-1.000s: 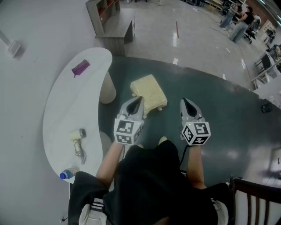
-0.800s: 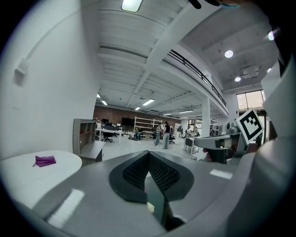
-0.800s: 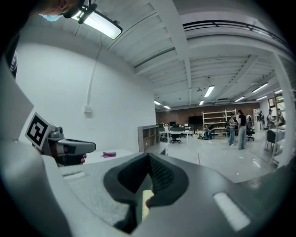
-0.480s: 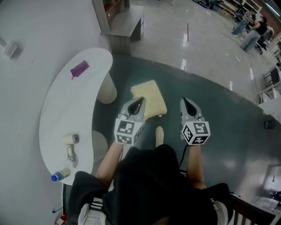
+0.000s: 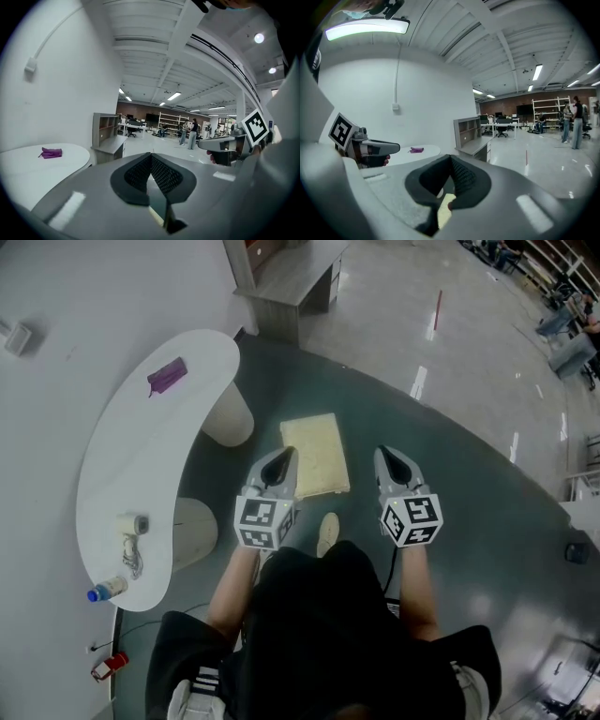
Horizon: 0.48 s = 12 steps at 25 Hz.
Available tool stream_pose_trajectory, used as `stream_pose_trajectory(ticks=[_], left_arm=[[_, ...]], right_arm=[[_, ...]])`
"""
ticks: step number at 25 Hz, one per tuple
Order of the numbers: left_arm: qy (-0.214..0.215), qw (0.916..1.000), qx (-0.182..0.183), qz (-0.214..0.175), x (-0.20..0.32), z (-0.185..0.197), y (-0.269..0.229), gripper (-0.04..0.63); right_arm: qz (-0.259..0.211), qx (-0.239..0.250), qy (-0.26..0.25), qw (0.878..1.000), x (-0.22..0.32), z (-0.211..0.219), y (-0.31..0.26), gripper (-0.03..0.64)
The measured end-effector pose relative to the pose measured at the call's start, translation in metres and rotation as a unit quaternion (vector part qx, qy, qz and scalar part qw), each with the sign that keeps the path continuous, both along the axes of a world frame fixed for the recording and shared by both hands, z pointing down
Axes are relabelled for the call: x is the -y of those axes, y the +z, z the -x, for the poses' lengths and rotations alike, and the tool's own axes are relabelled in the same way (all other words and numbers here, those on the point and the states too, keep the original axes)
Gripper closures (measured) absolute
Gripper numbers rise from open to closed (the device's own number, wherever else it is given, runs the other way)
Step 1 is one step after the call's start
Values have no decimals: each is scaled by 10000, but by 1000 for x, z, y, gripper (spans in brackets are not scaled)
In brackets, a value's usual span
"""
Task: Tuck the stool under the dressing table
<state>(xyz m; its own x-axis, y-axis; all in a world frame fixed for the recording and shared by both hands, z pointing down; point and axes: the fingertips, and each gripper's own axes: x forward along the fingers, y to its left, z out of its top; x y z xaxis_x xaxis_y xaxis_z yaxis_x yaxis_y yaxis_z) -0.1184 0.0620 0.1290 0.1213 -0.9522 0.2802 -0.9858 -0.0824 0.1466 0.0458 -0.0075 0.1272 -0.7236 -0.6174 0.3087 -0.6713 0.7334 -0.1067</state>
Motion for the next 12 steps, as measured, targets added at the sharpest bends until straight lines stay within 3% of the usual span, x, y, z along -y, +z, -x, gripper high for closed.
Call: stream_pose_trajectory(ticks=[6, 12], left_arm=[[-456, 9987, -109, 190, 25, 0, 20, 589], [-544, 9977, -154, 387, 47, 11, 55, 589]], right_arm=[[248, 64, -526, 9983, 35, 8, 17, 615], [618, 29, -712, 9955, 66, 27, 55, 615]])
